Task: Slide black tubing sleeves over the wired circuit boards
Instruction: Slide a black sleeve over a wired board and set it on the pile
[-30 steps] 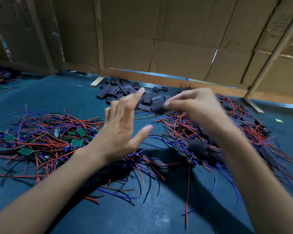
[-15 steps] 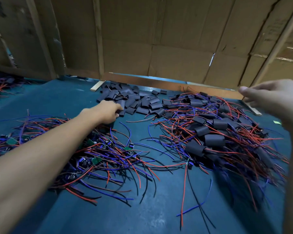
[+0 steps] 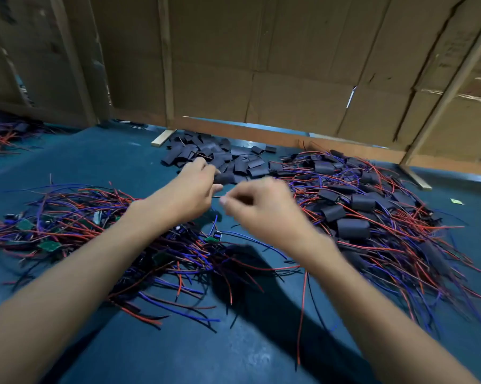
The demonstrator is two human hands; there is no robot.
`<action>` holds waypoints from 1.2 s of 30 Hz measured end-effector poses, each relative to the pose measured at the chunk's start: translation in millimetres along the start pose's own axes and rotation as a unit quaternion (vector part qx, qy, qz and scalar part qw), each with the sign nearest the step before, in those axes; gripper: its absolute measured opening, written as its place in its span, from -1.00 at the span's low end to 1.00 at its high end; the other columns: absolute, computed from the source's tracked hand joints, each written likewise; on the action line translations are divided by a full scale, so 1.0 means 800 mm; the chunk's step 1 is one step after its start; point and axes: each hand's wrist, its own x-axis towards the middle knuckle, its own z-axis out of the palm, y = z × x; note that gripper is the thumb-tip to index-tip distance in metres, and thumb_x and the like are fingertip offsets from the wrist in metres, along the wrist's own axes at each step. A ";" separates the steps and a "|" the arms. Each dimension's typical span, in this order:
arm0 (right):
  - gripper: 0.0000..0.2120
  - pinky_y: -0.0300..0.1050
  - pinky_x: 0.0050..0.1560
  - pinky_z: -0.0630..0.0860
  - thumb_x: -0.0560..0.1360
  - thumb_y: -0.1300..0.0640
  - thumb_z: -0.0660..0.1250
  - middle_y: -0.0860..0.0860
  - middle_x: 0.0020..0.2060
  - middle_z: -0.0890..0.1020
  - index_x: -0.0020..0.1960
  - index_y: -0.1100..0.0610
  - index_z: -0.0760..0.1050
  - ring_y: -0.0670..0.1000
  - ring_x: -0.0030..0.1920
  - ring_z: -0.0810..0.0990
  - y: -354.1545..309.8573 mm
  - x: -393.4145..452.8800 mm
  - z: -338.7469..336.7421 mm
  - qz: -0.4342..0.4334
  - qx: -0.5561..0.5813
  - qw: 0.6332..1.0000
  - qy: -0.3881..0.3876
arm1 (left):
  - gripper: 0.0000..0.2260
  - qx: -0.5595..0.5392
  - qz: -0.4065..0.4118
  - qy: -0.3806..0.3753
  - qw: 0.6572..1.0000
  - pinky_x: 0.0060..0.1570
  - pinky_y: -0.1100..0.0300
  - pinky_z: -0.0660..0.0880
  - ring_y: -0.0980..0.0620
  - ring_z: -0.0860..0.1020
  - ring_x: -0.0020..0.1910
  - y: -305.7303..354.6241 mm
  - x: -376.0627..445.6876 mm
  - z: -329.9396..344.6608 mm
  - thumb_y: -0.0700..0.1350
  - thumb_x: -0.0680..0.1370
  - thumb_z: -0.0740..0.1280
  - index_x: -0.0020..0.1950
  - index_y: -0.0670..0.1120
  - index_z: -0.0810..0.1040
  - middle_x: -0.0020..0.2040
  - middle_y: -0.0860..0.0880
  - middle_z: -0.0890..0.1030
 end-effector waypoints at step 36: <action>-0.80 -0.02 -0.19 0.67 0.52 0.24 0.15 0.07 -0.33 0.51 -0.03 0.28 0.54 0.10 -0.29 0.65 0.048 0.018 -0.091 0.196 0.642 0.734 0.100 | -0.61 -0.084 0.092 0.169 0.978 0.21 0.03 0.42 -0.08 0.49 0.20 0.013 -0.066 0.017 -0.02 0.61 0.35 0.39 -0.13 0.45 0.21 -0.11 0.58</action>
